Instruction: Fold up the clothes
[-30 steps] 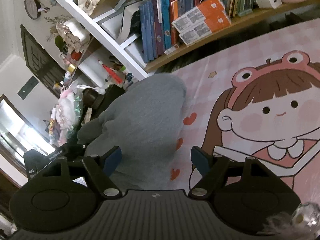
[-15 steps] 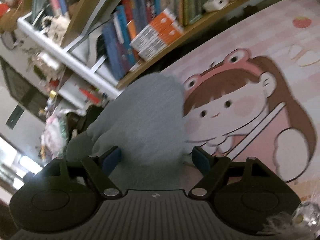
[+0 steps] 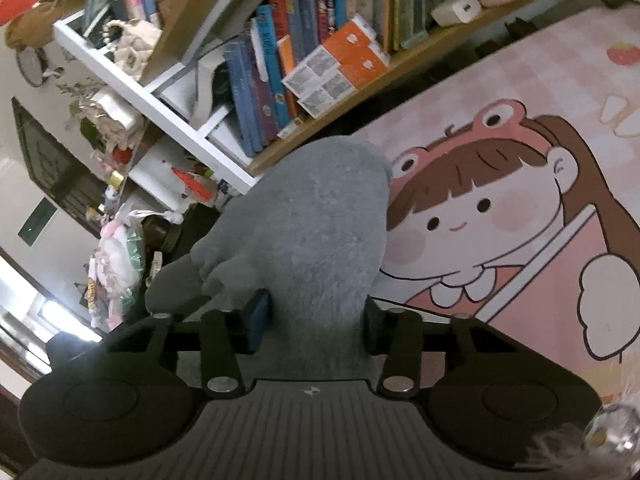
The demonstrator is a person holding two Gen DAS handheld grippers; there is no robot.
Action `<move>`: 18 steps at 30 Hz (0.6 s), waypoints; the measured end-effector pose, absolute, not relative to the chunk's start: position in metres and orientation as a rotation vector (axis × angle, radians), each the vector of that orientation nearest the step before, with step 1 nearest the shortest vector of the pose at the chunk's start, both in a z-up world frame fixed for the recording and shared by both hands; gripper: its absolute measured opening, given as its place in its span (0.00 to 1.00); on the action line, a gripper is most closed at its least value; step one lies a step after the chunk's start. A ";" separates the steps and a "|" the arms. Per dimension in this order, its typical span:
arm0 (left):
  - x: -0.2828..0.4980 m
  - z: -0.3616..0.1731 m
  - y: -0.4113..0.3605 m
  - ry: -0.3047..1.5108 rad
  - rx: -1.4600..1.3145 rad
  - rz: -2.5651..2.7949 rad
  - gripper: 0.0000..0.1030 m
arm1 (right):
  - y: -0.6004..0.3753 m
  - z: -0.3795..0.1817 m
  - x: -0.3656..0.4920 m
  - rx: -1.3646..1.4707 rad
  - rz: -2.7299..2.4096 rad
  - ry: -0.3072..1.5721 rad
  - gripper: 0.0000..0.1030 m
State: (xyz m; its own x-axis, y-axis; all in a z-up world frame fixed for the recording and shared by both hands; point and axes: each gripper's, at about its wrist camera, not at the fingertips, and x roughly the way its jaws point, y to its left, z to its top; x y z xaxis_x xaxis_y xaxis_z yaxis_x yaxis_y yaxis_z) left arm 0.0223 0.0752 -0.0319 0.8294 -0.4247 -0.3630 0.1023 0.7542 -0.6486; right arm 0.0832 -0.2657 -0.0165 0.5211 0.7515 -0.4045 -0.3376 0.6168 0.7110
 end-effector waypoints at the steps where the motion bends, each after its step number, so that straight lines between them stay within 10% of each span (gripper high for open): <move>1: 0.023 -0.032 0.075 0.525 -0.659 -0.302 0.53 | -0.266 -0.016 0.084 0.613 0.704 0.768 0.40; 12: 0.024 -0.038 0.084 0.549 -0.702 -0.319 0.59 | -0.261 -0.022 0.087 0.623 0.731 0.826 0.64; 18: 0.016 -0.030 0.078 0.516 -0.630 -0.320 0.49 | -0.253 -0.013 0.075 0.540 0.749 0.769 0.37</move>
